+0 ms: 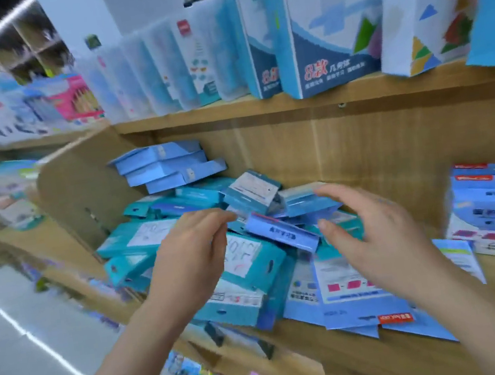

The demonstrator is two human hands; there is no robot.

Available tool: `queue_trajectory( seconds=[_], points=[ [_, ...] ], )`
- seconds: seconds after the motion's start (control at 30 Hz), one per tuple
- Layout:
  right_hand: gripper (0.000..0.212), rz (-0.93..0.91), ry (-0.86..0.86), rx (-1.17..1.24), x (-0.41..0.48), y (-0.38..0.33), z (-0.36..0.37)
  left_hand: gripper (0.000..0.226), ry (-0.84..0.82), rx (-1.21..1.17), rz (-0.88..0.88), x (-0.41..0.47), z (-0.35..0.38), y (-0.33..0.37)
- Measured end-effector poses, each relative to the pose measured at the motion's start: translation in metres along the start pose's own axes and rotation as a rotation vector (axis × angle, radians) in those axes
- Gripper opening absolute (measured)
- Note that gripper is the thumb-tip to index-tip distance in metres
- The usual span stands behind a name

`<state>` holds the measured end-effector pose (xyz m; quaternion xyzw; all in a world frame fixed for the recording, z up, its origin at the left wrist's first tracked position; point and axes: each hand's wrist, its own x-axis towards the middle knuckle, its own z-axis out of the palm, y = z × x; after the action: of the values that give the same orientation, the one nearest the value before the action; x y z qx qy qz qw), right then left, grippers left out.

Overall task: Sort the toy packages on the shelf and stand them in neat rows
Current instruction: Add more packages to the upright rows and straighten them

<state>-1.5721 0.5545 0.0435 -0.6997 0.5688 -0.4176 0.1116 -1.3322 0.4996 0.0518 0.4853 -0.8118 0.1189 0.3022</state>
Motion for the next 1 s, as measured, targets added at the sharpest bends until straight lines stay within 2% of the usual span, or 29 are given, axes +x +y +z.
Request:
queue_trajectory(
  seconds=[0.13, 0.23, 0.37, 0.53, 0.73, 0.87, 1.0],
  points=[
    [0.045, -0.185, -0.121, -0.087, 0.052, -0.051, 0.046, 0.026, -0.049, 0.118, -0.072, 0.005, -0.022, -0.075],
    [0.057, -0.308, -0.225, -0.211, 0.098, -0.080, 0.095, 0.037, -0.084, 0.153, -0.126, 0.014, -0.029, -0.132],
    [0.069, -0.225, -0.291, -0.331, 0.153, -0.102, 0.151, 0.034, -0.096, 0.140, -0.106, 0.029, -0.026, -0.191],
    [0.060, -0.152, -0.181, -0.501, 0.194, -0.112, 0.195, 0.030, -0.107, 0.094, -0.042, 0.060, -0.010, -0.227],
    [0.058, -0.095, -0.148, -0.726, 0.207, -0.101, 0.228, 0.042, -0.118, 0.060, -0.046, 0.085, 0.007, -0.243],
    [0.038, -0.134, -0.030, -0.697, 0.211, -0.102, 0.224, 0.051, -0.134, 0.070, -0.046, 0.089, 0.009, -0.249],
    [0.035, -0.155, 0.056, -0.558, 0.206, -0.112, 0.195, 0.054, -0.132, 0.060, -0.038, 0.090, 0.006, -0.252]
  ],
)
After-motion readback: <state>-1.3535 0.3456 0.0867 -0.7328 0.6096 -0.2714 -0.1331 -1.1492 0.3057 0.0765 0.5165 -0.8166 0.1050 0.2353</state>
